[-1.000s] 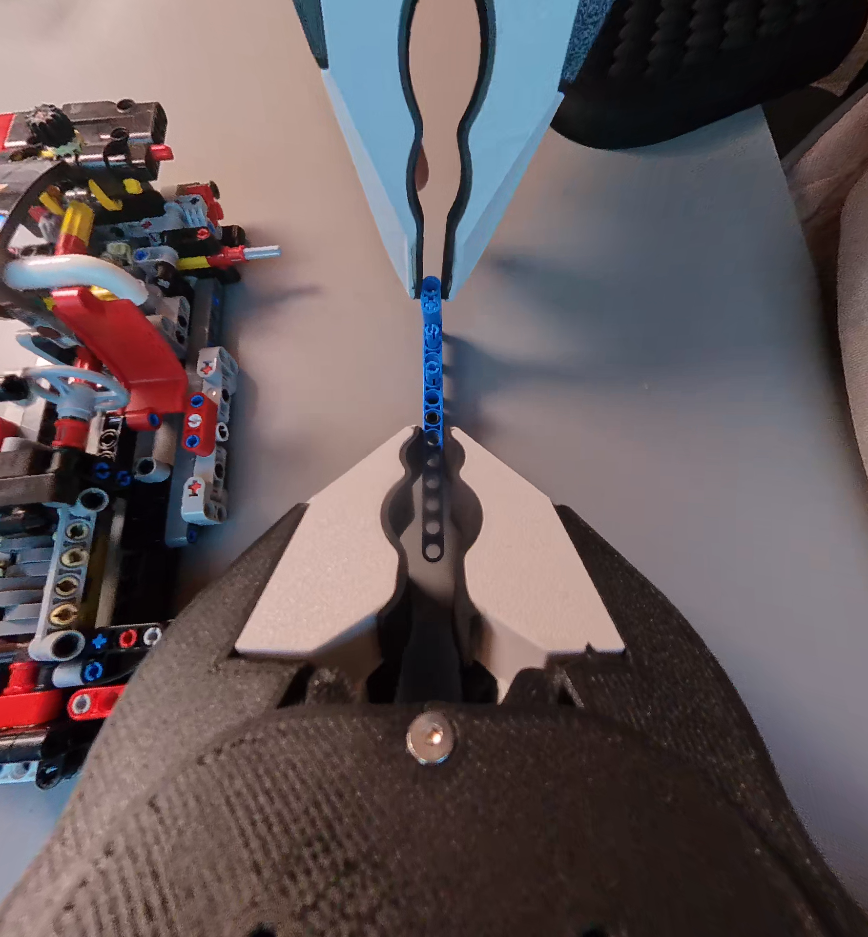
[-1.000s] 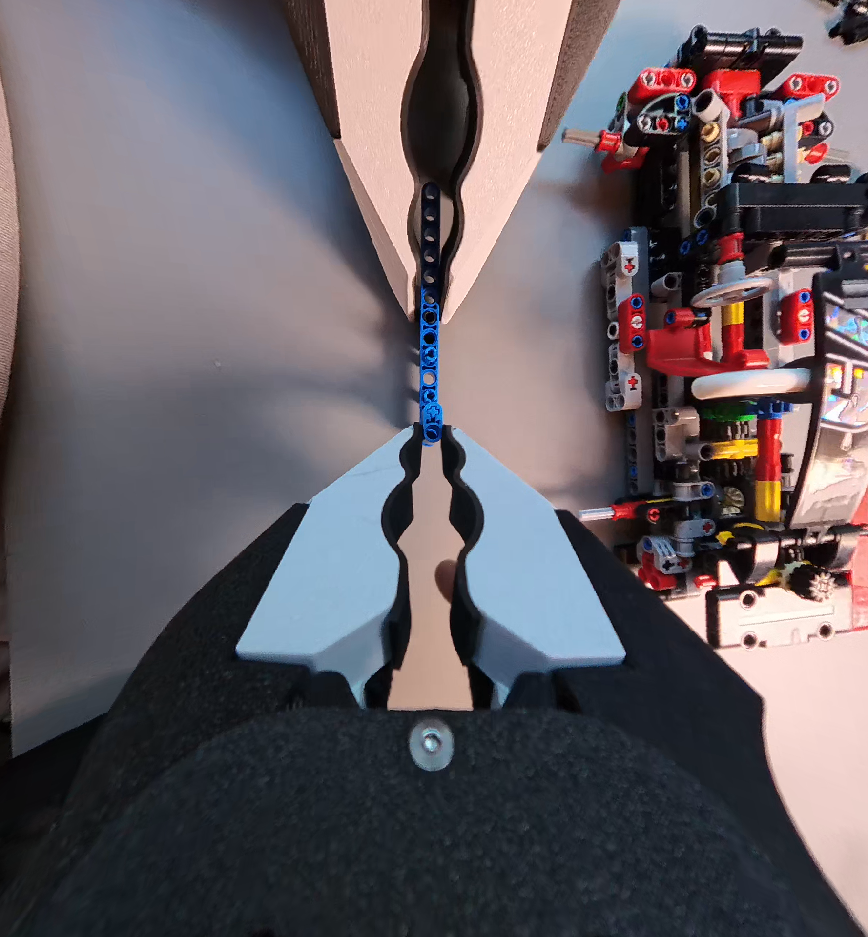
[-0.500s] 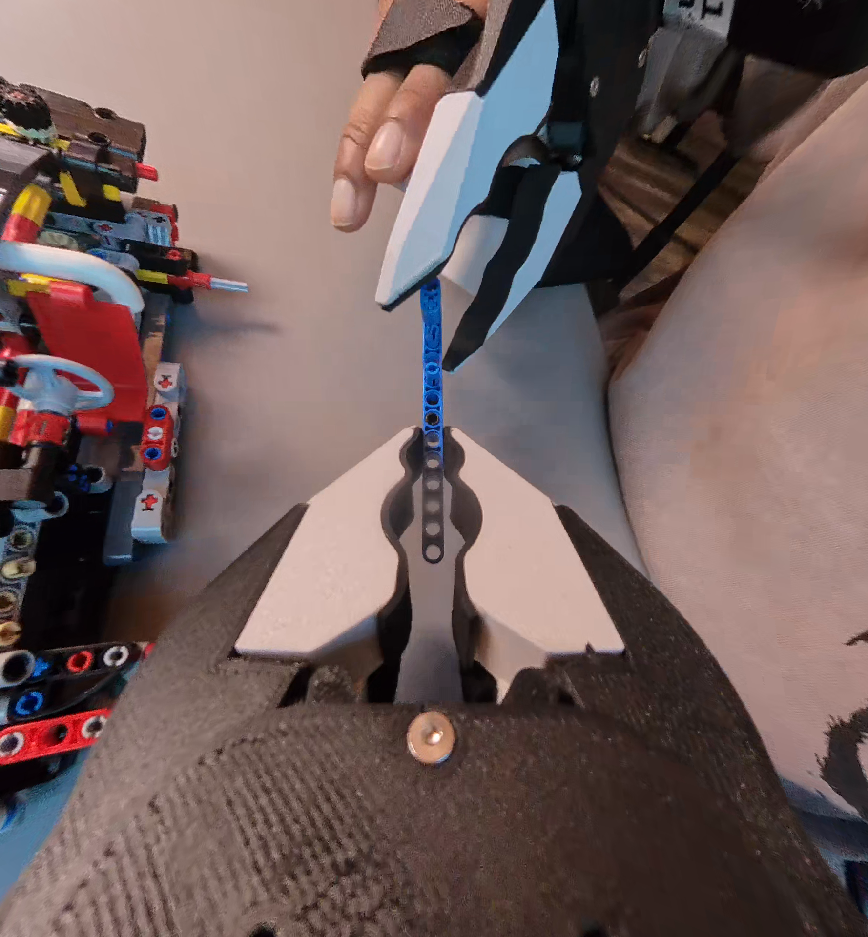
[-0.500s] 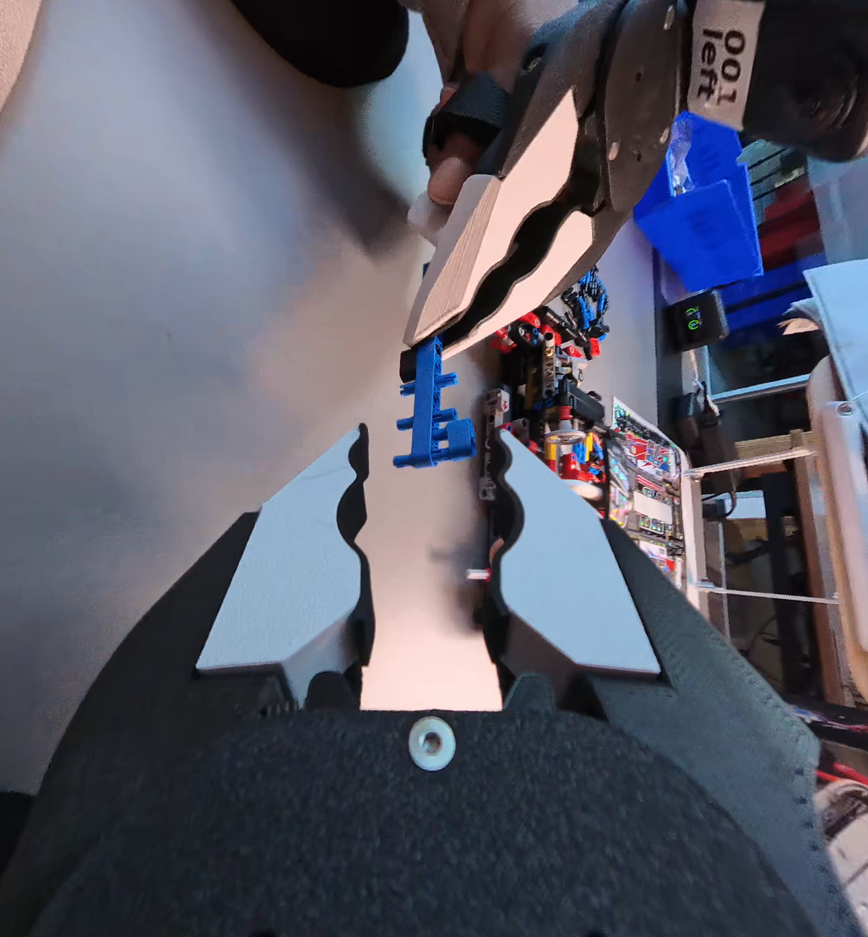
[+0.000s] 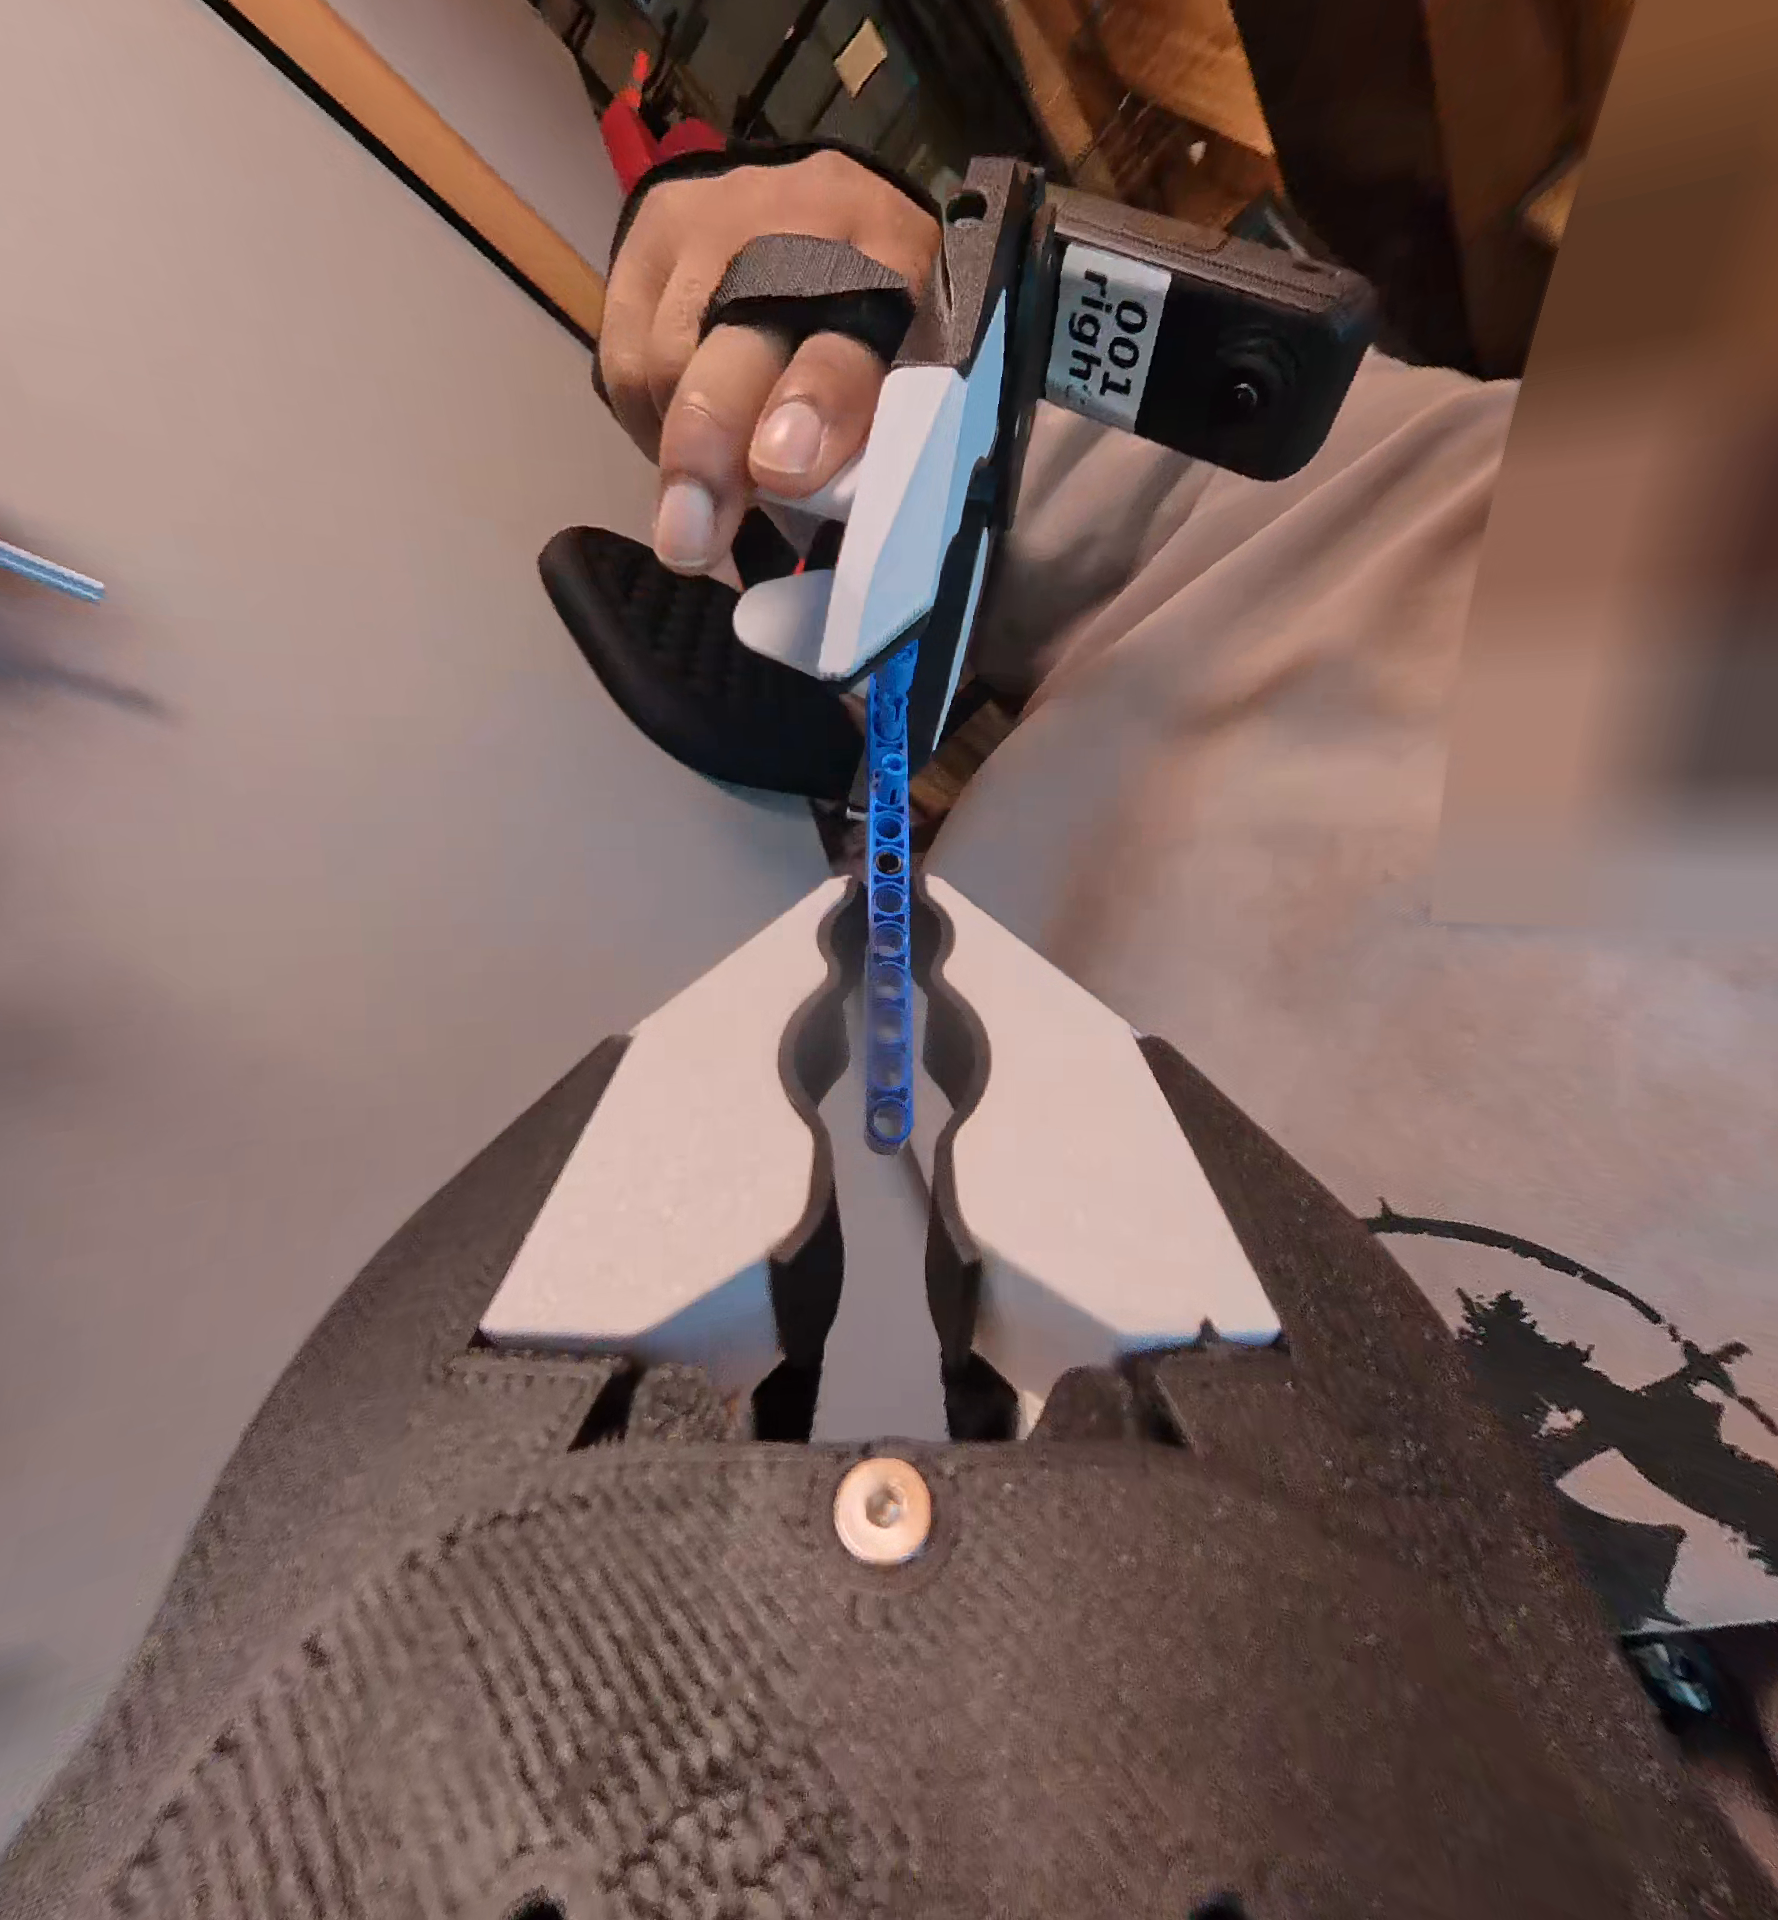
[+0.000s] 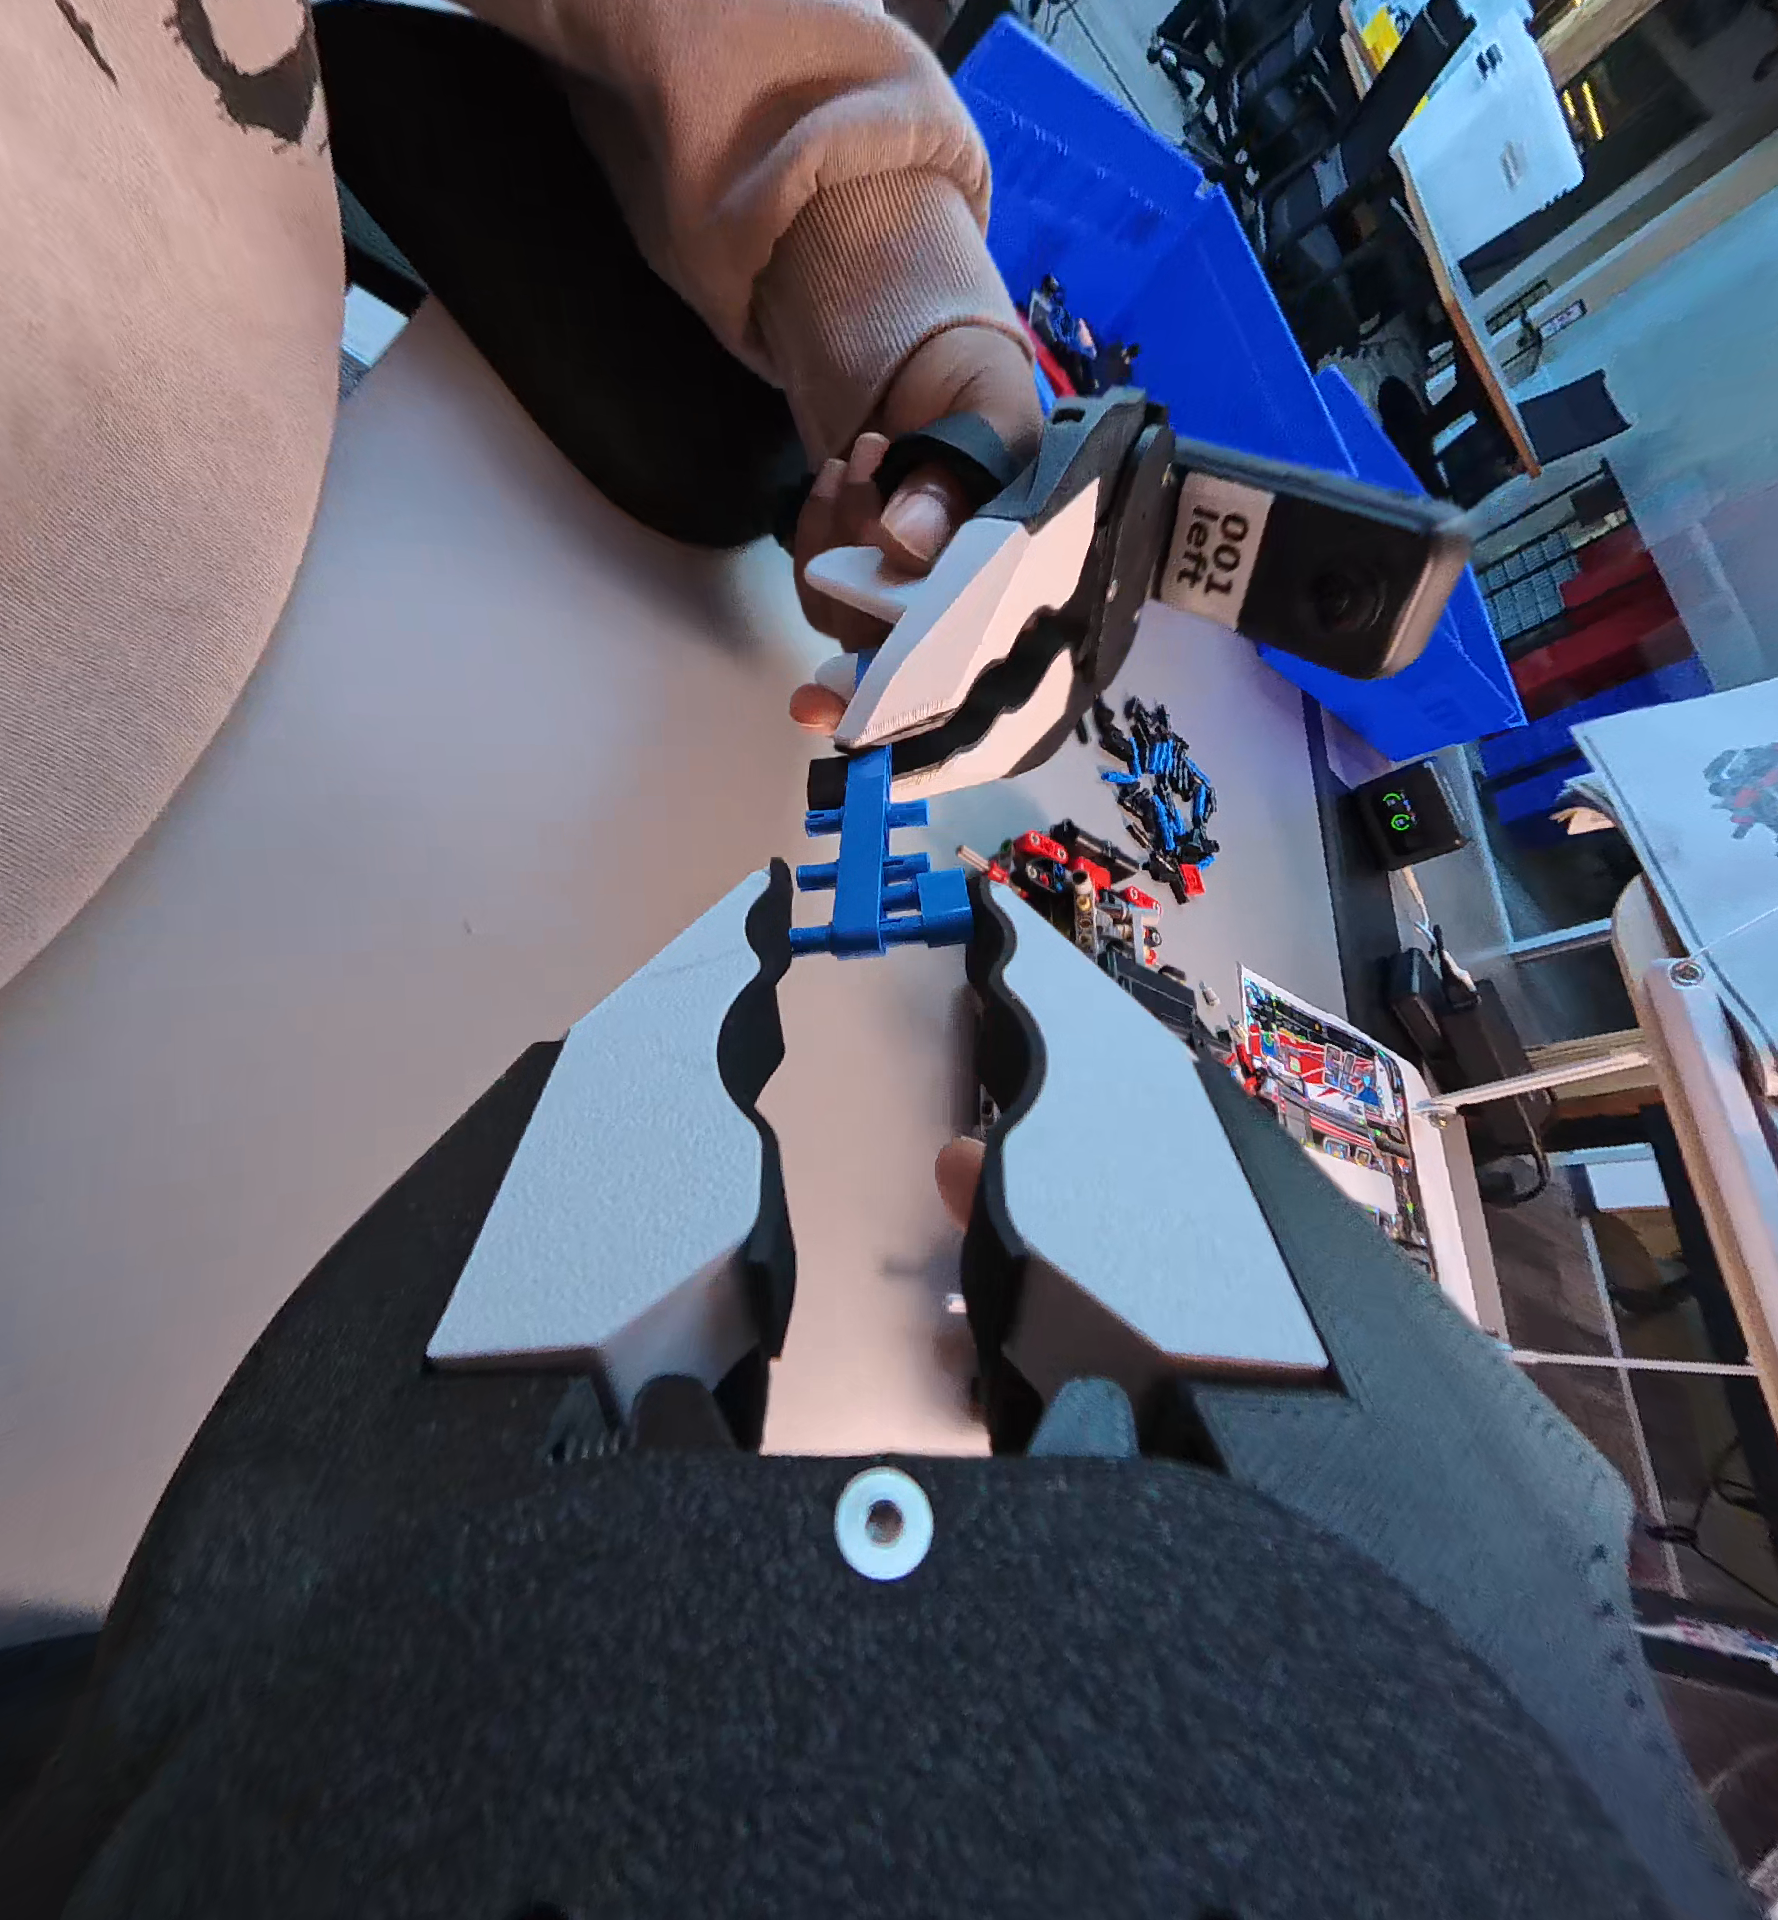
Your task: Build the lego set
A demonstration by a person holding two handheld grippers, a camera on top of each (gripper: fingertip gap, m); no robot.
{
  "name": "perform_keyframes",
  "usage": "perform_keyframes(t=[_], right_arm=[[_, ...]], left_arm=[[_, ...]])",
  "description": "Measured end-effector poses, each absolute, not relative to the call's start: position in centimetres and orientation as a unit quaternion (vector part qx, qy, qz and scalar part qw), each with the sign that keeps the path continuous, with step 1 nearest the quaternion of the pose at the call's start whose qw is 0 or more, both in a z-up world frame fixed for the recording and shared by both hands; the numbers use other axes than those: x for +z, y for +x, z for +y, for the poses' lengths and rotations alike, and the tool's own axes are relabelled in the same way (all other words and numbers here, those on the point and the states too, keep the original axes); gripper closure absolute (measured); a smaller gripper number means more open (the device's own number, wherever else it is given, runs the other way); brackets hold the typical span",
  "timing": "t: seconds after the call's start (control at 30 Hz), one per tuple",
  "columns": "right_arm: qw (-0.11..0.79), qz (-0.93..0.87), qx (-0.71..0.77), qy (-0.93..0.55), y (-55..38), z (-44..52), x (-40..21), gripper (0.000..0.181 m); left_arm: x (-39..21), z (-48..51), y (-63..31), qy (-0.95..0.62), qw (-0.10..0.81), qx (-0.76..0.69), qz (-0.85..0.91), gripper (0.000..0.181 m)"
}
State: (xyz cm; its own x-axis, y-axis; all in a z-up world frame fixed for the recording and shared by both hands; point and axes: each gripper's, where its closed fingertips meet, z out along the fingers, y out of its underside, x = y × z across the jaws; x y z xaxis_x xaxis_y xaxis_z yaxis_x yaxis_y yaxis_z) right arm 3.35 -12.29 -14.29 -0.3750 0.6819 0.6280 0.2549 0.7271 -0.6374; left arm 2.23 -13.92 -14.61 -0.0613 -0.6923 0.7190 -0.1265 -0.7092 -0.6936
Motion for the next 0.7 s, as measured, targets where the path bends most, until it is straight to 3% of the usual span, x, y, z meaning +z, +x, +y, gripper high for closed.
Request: perform_keyframes(t=[0.33, 0.47, 0.7], right_arm=[[0.412, -0.780, 0.303, -0.360, 3.5, -13.1, -14.1, 0.150], [0.376, -0.757, 0.360, -0.395, 3.0, -13.2, -13.6, 0.149], [0.387, -0.766, 0.347, -0.379, 2.4, -13.5, -13.3, 0.149]], left_arm=[[-14.5, -14.5, 2.4, -0.636, 0.228, -0.675, 0.298, 0.176], [-13.4, -13.8, 3.2, -0.646, 0.269, -0.637, 0.323, 0.159], [-12.3, -14.5, 5.4, -0.613, 0.236, -0.689, 0.307, 0.168]])
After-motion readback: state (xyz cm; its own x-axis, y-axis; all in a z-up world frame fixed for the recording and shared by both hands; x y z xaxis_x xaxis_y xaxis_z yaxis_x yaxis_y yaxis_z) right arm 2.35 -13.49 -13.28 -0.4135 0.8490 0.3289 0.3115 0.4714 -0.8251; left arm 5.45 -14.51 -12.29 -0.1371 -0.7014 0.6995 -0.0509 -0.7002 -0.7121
